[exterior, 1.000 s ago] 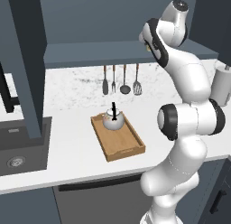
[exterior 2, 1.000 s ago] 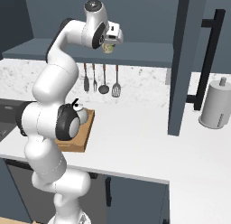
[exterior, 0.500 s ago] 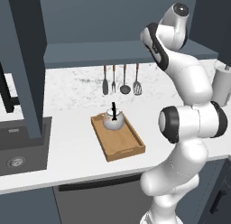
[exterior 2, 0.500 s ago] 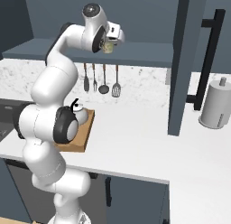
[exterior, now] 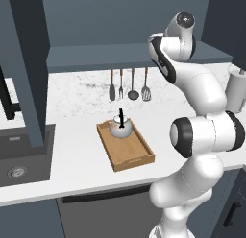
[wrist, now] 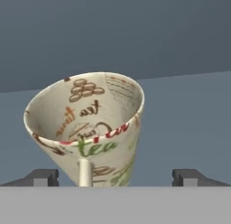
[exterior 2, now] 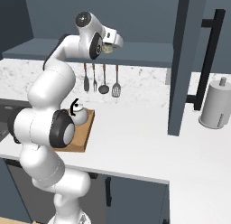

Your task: Pick the kettle from the counter and place it on the tray. Then pick the mug from the cabinet and place it on the tray. Then close the cabinet doors.

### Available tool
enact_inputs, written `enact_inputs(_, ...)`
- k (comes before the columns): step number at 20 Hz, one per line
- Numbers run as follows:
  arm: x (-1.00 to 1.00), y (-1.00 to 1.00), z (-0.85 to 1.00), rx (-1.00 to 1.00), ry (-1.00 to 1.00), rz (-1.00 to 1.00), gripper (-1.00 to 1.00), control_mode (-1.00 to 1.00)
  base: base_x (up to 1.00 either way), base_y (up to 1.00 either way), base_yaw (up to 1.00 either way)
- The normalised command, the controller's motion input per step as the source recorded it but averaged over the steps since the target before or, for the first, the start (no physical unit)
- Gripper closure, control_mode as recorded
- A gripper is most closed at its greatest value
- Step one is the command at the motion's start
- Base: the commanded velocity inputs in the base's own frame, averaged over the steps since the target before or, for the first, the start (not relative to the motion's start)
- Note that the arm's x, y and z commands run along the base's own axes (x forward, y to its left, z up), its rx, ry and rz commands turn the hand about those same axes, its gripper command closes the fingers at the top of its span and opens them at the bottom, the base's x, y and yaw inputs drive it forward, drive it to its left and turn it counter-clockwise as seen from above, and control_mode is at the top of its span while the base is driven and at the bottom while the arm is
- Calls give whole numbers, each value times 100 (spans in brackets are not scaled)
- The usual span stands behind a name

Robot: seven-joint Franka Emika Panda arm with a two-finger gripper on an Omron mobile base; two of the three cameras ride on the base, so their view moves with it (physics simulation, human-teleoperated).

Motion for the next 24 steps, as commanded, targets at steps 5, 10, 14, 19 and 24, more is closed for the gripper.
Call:
enact_inputs(5,8,-1,-2,0,0,-1,100,-100,0,0,0)
enact_inputs(10,3,-3,-15,0,0,0,100,-100,0,0,0)
enact_inputs(14,2,-8,-27,0,0,0,100,-100,0,0,0)
enact_inputs(19,-23,0,-9,1,-4,0,100,-100,0,0,0)
enact_inputs(24,-77,0,2,9,-4,0,100,-100,0,0,0)
